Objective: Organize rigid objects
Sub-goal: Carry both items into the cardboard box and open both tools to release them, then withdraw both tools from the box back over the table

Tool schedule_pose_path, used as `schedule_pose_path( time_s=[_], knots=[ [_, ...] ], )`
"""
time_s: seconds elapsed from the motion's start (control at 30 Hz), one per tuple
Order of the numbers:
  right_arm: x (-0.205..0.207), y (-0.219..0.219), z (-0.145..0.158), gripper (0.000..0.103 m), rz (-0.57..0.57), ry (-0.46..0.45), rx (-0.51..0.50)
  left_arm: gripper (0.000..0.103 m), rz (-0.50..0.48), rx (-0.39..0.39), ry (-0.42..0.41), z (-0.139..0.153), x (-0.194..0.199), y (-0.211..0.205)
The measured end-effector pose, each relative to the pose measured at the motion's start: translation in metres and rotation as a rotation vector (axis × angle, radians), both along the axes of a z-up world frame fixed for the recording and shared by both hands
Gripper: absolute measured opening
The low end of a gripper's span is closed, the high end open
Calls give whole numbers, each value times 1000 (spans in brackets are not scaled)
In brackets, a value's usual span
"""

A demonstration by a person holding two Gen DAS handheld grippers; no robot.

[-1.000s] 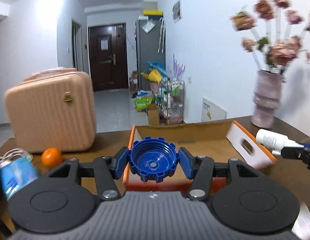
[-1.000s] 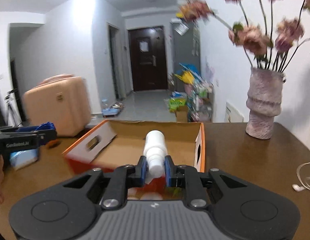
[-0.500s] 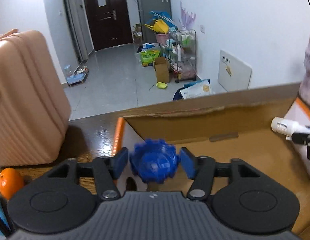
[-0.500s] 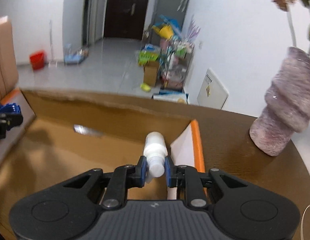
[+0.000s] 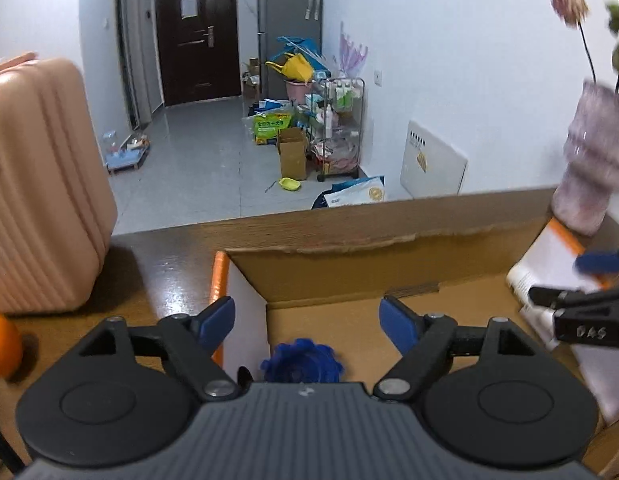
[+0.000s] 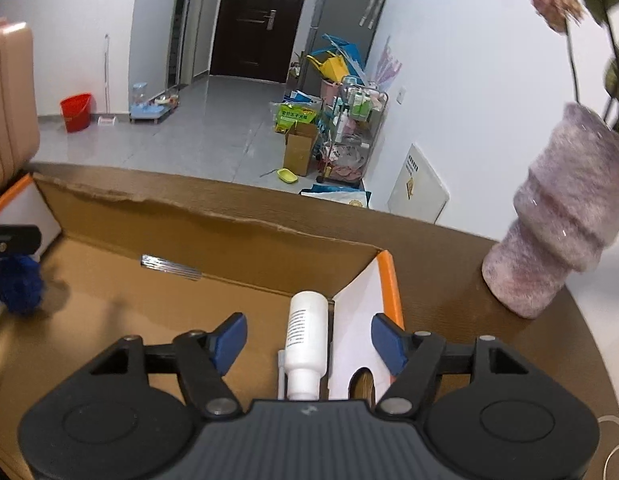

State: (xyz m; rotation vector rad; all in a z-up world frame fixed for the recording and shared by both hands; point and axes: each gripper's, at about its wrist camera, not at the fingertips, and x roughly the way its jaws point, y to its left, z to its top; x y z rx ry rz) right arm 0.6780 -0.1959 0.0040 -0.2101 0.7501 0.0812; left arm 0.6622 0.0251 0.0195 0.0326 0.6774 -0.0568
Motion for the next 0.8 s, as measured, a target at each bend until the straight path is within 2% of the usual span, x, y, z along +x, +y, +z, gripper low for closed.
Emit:
schedule_pose_path(
  time_s=[0.13, 0.2, 0.33, 0.4, 0.47, 0.5, 0.6, 0.67, 0.8],
  knots=[
    [-23, -17, 27, 75, -7, -28, 73, 82, 14, -13, -39, 28, -22, 2],
    [-42, -24, 48, 75, 2, -53, 88, 83, 20, 0, -78, 52, -43, 3],
    [-95, -36, 95, 83, 31, -115, 95, 86, 29, 35, -155, 99, -95, 3],
    [-123, -43, 114, 86, 47, -139, 103, 89, 31, 47, -192, 119, -126, 3],
    [-157, -48, 128, 90, 68, -164, 115, 100, 35, 58, -239, 136, -164, 2],
    [-176, -52, 134, 91, 79, -179, 119, 101, 42, 68, -262, 141, -183, 1],
    [-234, -61, 136, 95, 115, -229, 137, 103, 94, 124, -363, 147, -248, -7],
    [-269, -66, 130, 95, 124, -233, 153, 103, 83, 141, -416, 143, -291, -13],
    [-344, -75, 116, 95, 128, -292, 231, 103, 78, 84, -417, 123, -360, -15]
  ],
)
